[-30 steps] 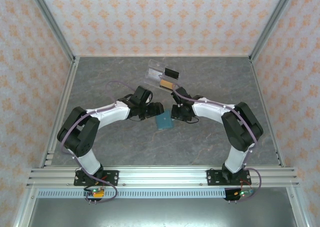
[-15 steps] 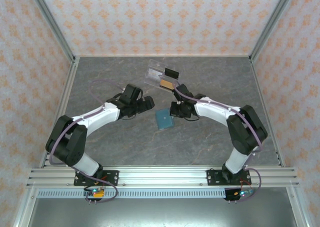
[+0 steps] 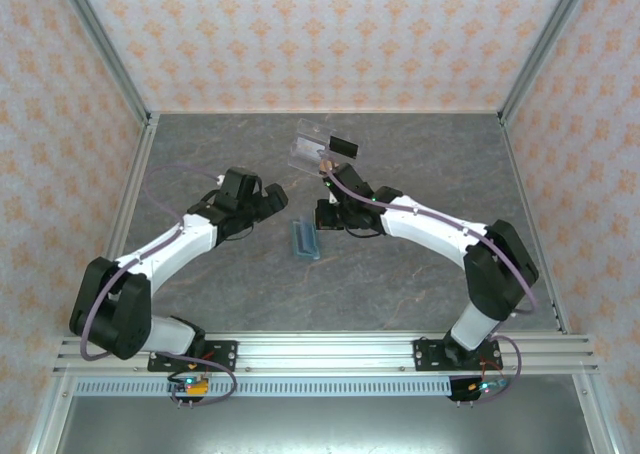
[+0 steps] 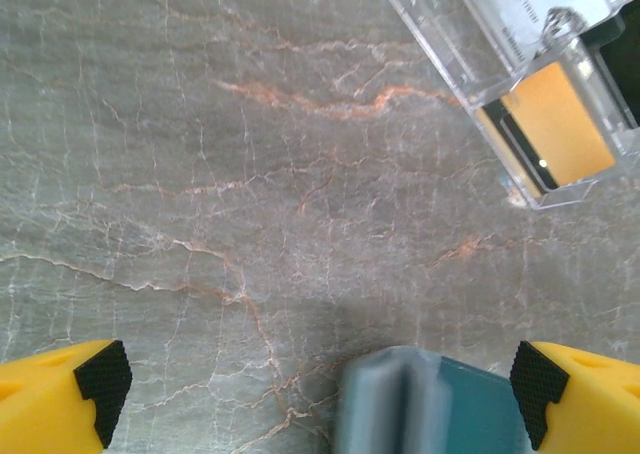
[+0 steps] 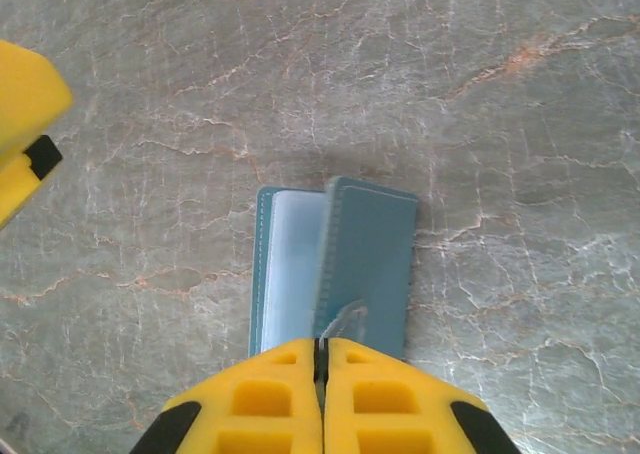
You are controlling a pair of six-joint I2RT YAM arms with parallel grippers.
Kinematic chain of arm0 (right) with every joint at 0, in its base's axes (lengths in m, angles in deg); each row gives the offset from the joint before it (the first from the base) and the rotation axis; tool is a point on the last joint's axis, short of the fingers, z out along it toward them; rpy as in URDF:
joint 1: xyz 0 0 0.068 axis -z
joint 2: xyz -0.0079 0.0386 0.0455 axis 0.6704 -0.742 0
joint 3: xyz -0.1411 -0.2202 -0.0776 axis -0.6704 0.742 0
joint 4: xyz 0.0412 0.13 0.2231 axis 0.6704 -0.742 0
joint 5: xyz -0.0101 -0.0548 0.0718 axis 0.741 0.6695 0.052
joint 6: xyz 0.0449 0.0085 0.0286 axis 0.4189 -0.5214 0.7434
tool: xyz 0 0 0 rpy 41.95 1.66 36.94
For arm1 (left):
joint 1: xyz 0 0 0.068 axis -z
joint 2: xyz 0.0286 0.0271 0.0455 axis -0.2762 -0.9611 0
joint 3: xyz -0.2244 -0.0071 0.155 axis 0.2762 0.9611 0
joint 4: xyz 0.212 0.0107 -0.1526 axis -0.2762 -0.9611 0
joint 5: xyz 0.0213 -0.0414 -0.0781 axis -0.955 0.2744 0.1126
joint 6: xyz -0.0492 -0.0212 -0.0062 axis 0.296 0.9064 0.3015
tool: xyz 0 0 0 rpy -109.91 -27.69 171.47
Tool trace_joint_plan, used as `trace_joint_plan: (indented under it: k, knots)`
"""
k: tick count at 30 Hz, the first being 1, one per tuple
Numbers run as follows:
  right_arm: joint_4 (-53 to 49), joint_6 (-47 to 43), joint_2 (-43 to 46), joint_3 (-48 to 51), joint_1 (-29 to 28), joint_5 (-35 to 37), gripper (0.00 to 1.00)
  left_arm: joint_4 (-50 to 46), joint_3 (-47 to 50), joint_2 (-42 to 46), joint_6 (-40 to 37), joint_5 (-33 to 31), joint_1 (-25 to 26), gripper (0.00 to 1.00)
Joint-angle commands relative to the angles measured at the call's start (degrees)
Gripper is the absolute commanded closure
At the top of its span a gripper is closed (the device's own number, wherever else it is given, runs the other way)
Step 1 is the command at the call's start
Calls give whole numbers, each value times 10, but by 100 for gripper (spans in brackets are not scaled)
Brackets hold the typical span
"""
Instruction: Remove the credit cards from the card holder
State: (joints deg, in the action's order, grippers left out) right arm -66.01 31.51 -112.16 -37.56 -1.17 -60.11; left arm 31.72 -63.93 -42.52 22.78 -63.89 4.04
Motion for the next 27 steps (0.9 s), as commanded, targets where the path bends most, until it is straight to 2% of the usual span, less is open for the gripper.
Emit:
trace_joint_plan:
  k: [1,6,10,14,19,27]
  knots:
    - [-6,1,-19,-20,-1,23,94,-19,12,14,1,-21,-5,0]
    - [-24,-2,-18,-13,2,77,95,-7,19,8,-7,15,-4,0]
    - [-29,2,-8,10,20,98,95,15,23,-5,-14,54,2,6]
    - [-21,7,-3,43,44,91,95,43,16,-35,-28,103,21,22]
    - [-30,25,-15,63,67,92,95,64,-17,-90,-39,132,61,45]
    - [-22,40,-26,81,77,95,95,93,-83,-186,-35,169,107,71]
